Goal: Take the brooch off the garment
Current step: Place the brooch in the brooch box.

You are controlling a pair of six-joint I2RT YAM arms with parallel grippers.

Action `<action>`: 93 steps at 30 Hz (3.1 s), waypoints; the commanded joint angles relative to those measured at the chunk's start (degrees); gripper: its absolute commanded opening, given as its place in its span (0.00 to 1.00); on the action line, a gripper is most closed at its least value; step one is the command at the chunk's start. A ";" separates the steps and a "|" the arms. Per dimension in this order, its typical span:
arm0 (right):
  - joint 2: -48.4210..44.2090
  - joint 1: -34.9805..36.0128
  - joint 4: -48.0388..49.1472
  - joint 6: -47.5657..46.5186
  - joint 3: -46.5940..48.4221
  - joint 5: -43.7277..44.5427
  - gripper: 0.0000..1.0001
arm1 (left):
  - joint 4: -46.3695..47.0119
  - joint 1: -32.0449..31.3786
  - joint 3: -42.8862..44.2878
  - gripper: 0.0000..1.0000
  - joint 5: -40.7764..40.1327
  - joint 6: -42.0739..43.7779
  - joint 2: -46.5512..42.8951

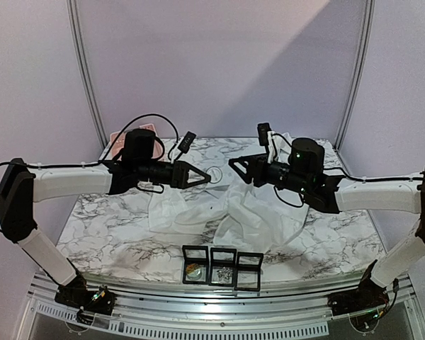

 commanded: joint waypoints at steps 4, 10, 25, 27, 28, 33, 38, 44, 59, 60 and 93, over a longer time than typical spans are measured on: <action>-5.49 0.48 1.41 -2.89 -1.67 -7.22 0.61 | -3.69 0.25 0.80 0.00 -1.56 3.21 -1.45; -9.29 -3.30 -5.01 -0.47 -1.98 -4.02 0.65 | -14.12 -3.02 2.88 0.00 -8.93 13.90 -4.68; -17.38 -14.77 -19.07 -1.71 -2.59 0.71 0.66 | -25.93 -26.22 -4.17 0.00 -40.83 28.04 -26.69; -18.30 -14.98 -19.15 -1.94 -3.16 1.56 0.66 | -29.16 -32.22 -3.83 0.00 -46.53 27.79 -26.33; -18.74 -15.06 -19.00 -1.96 -3.47 1.69 0.66 | -30.39 -34.41 -3.78 0.00 -47.97 27.33 -25.79; -19.71 -15.18 -18.00 -1.71 -4.79 2.53 0.66 | -29.82 -42.99 -4.60 0.00 -55.02 24.93 -22.86; -19.71 -15.23 -16.89 -1.55 -5.58 2.25 0.66 | -26.30 -47.40 -4.72 0.00 -56.53 24.38 -16.95; -19.50 -15.37 -16.39 -1.69 -5.80 1.86 0.66 | -22.83 -49.29 -2.59 0.00 -54.29 25.76 -8.46; -19.35 -15.97 -14.90 -0.87 -7.29 1.41 0.66 | -24.55 -49.42 4.35 0.00 -55.16 29.06 4.98; -19.34 -15.98 -14.89 -0.83 -7.29 1.42 0.66 | -24.79 -49.42 4.86 0.00 -55.36 29.06 5.71; -19.75 -17.25 -13.65 0.74 -8.90 0.80 0.66 | -26.42 -44.59 9.29 0.00 -59.17 29.23 15.59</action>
